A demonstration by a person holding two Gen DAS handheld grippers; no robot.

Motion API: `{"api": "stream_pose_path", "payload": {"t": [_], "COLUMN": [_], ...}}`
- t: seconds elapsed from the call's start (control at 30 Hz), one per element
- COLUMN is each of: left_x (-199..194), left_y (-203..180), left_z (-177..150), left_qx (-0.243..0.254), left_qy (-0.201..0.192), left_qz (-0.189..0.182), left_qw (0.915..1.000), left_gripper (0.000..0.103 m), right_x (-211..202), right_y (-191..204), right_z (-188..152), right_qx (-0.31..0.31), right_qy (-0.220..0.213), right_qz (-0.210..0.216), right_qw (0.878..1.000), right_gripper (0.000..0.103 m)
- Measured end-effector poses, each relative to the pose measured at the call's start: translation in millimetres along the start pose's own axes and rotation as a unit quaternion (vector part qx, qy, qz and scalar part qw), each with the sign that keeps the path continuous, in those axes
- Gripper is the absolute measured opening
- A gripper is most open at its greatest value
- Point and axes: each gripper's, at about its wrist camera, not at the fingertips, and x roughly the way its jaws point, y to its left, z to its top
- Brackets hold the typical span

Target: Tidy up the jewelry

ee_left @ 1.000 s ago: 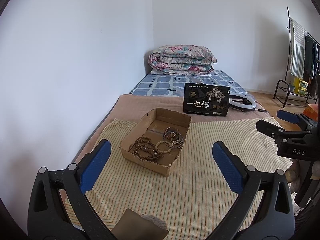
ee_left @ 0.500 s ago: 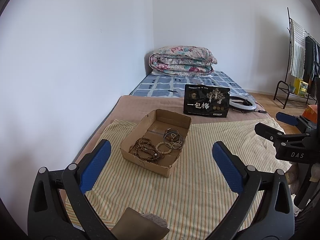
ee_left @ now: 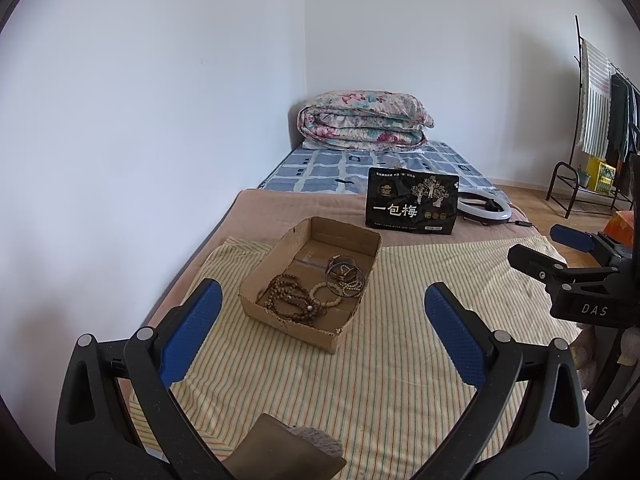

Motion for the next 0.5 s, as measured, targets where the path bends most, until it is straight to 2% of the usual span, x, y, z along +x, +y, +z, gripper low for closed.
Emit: {"api": "stream_pose_path", "payload": {"t": [0.5], "left_x": [-7.0], "left_y": [-4.8], "left_z": [3.7], "left_qx": [0.007], "left_qy": [-0.014], "left_qz": [0.012], "left_qw": [0.9998], "left_gripper": [0.103], "right_x": [0.5], "right_y": [0.9], "right_z": [-0.2], "right_qx": [-0.003], "right_qy": [0.002], "right_qz": [0.000], "right_qw": [1.000], "right_gripper": [0.103]}}
